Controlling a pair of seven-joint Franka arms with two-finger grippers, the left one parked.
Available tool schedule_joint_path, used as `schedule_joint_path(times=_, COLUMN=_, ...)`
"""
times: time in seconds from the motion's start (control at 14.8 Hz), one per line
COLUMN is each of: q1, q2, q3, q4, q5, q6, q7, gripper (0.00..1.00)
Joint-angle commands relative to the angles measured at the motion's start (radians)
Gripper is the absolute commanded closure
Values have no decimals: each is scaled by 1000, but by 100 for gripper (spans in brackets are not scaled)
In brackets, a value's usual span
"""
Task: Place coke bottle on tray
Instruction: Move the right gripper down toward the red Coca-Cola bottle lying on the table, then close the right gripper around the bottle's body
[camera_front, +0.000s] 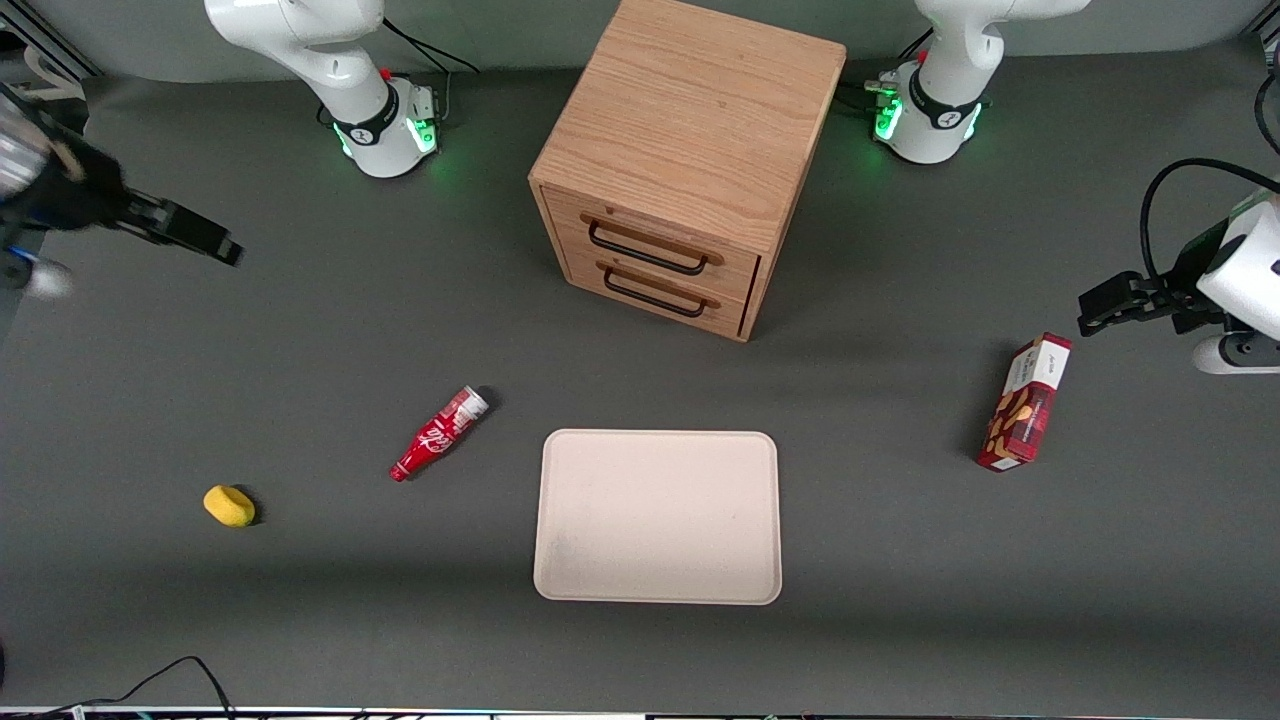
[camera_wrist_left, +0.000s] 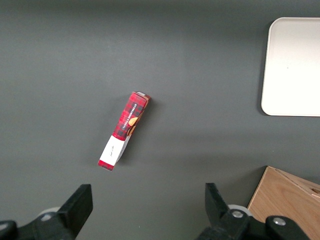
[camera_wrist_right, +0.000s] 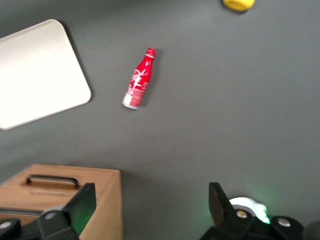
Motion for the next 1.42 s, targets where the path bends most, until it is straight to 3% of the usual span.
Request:
schedule_joint_path(times=0.0, q1=10, q2=174, q3=57, q4=79, q5=19, q6=106, q7=220, gripper=0)
schedule_joint_path(times=0.27, q1=4, q2=306, q3=87, q4=-6, q5=11, q6=232, q7=315, gripper=0)
schedule_joint_path(times=0.61, q1=8, q2=407, q3=84, q4=-177, q5=0, q6=528, q7=386, gripper=0)
schedule_joint_path(times=0.81, q1=10, q2=475, q3=85, q4=-252, q5=-71, q6=689, q7=415, gripper=0)
schedule_joint_path(times=1.35, q1=8, q2=515, q3=84, q4=-437, q5=-84, q6=927, q7=458, gripper=0)
